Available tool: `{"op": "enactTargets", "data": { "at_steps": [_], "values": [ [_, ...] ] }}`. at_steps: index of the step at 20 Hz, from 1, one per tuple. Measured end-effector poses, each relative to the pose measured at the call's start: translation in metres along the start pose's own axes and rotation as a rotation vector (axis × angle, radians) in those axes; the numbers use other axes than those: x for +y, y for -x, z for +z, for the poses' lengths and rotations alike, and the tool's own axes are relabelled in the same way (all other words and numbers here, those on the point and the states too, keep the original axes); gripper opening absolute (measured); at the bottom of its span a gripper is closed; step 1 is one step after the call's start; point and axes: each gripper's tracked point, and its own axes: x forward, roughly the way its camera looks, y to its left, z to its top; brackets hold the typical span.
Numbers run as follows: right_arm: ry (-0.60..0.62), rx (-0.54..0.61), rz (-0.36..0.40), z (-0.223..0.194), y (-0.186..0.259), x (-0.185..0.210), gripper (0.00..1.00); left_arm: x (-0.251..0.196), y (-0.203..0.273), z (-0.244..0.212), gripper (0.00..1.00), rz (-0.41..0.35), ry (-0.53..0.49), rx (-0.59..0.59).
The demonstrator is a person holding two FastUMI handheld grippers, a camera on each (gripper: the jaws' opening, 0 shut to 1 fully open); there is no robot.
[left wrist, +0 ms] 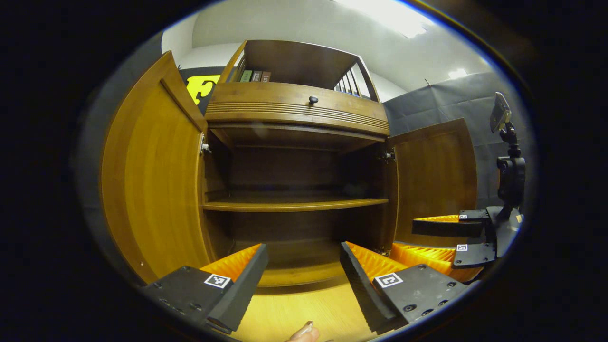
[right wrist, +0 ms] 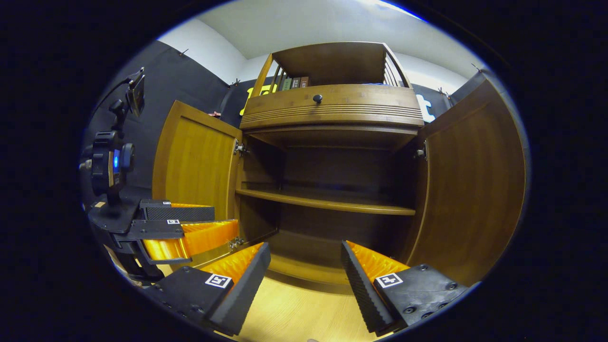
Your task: Open the right door of the double-door shoe cabinet with the right hand, and open the left door with the left hand.
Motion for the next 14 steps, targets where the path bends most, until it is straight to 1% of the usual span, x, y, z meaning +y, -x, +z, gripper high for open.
{"op": "enactTargets", "data": {
  "at_steps": [4, 7, 9, 11, 12, 13, 14],
  "values": [
    [-0.006, -0.009, -0.002, 0.004, -0.002, -0.004, 0.94, 0.005, 0.002, 0.01, 0.94, 0.005, 0.022, -0.027],
    [-0.014, -0.025, -0.011, 0.009, -0.004, -0.008, 0.94, 0.008, 0.005, 0.014, 0.94, 0.014, 0.011, -0.049],
    [-0.017, -0.031, -0.016, 0.012, -0.004, -0.01, 0.93, 0.008, 0.003, 0.016, 0.95, 0.013, 0.001, -0.055],
    [-0.011, -0.034, -0.02, 0.014, -0.005, -0.01, 0.94, 0.007, 0.003, 0.018, 0.94, 0.006, 0.005, -0.061],
    [-0.007, -0.037, -0.02, 0.015, -0.005, -0.011, 0.94, 0.006, 0.001, 0.017, 0.92, 0.001, 0.01, -0.061],
    [-0.005, -0.038, -0.016, 0.016, -0.005, -0.009, 0.94, 0.006, 0.0, 0.016, 0.94, 0.0, 0.013, -0.059],
    [-0.004, -0.037, -0.01, 0.016, -0.005, -0.007, 0.94, 0.007, 0.0, 0.015, 0.94, 0.001, 0.015, -0.056]
  ]
}}
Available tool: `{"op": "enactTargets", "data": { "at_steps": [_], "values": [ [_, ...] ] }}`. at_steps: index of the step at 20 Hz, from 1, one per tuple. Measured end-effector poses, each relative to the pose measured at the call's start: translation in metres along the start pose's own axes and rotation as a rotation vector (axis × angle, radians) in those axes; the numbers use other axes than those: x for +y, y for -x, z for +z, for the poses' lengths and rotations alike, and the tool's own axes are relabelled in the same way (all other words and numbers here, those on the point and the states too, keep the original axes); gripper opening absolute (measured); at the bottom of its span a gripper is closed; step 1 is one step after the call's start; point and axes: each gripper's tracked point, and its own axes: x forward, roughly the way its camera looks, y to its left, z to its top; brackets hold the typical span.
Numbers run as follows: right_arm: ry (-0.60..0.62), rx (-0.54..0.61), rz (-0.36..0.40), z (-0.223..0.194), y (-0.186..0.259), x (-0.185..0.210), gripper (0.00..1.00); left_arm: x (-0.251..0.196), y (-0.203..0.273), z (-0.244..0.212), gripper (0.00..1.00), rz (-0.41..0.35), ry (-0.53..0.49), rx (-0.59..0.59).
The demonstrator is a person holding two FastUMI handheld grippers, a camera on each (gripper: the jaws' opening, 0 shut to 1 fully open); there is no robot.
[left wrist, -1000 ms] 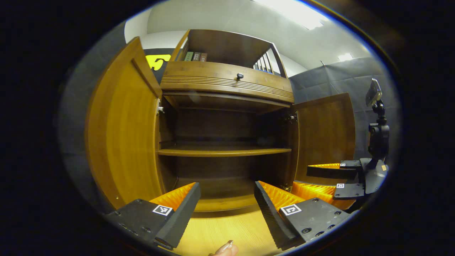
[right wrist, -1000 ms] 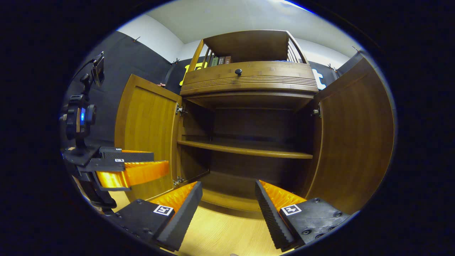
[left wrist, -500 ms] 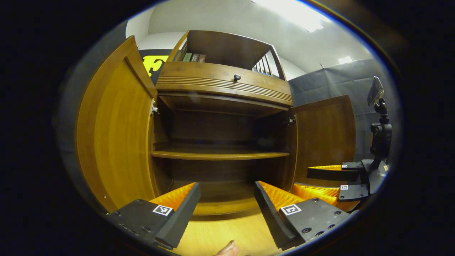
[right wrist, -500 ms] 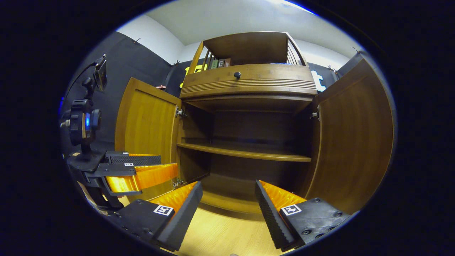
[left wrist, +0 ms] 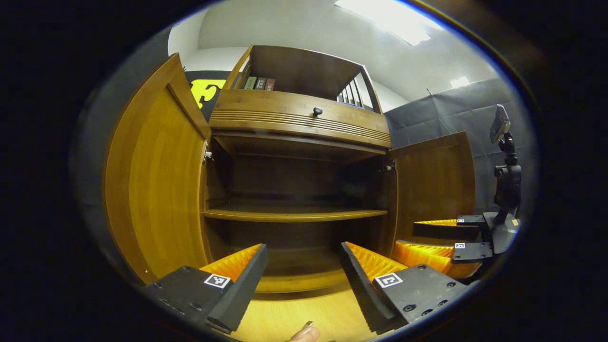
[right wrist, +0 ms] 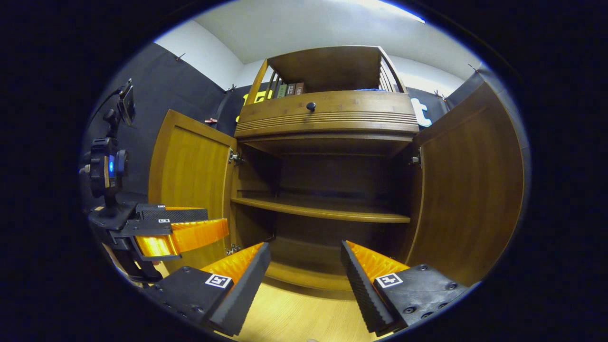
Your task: Open the right door of the double-door shoe cabinet with the right hand, and open the left door with the left hand.
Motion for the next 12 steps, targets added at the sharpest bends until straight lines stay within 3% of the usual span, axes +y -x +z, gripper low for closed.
{"op": "enactTargets", "data": {
  "at_steps": [12],
  "values": [
    [-0.002, -0.01, 0.022, 0.0036, -0.0036, 0.0062, 0.94, 0.0069, -0.0026, -0.0004, 0.94, 0.012, 0.013, 0.002]
  ]
}}
